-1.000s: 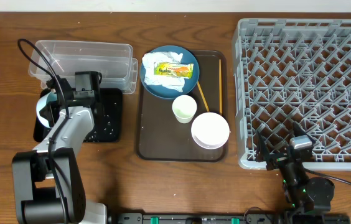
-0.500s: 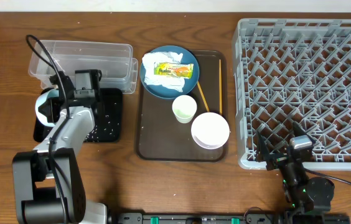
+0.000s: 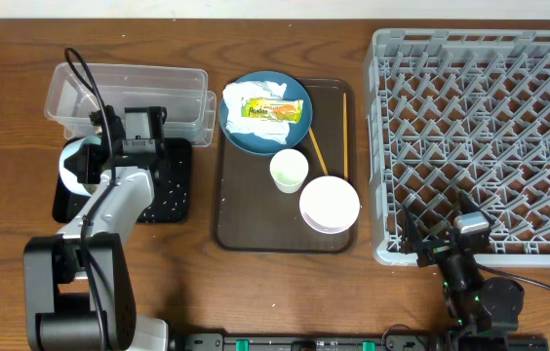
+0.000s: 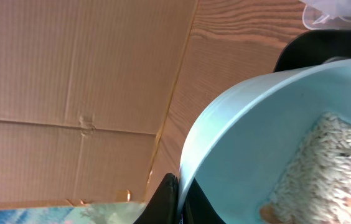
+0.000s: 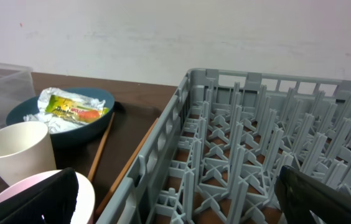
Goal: Sort waste into correct bins and load items into the dishwasher rack
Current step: 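Raise and tilt the bowl with the left gripper over the black tray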
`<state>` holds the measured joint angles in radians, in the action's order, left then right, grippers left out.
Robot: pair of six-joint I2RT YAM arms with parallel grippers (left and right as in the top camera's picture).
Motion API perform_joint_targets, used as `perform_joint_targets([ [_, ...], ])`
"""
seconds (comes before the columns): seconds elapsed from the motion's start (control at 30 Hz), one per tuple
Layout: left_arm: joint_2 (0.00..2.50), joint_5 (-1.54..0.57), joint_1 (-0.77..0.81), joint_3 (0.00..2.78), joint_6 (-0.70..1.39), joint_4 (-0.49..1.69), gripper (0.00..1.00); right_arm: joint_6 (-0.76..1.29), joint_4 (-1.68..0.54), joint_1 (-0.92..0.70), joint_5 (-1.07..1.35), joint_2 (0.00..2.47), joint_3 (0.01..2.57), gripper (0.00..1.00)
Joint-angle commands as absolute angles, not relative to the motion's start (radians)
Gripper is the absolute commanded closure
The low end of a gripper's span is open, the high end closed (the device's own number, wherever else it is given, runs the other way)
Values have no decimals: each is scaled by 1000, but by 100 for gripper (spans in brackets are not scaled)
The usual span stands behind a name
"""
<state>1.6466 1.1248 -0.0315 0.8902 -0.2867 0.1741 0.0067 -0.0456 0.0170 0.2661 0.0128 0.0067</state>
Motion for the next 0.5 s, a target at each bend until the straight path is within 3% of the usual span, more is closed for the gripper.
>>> perform_joint_targets([
  [0.0,1647,1161,-31,888,-350,170,94,2,-49,6,270,11,6,1],
  [0.47,1647,1278,-3,887,-373,157,94,2,-49,6,270,11,6,1],
])
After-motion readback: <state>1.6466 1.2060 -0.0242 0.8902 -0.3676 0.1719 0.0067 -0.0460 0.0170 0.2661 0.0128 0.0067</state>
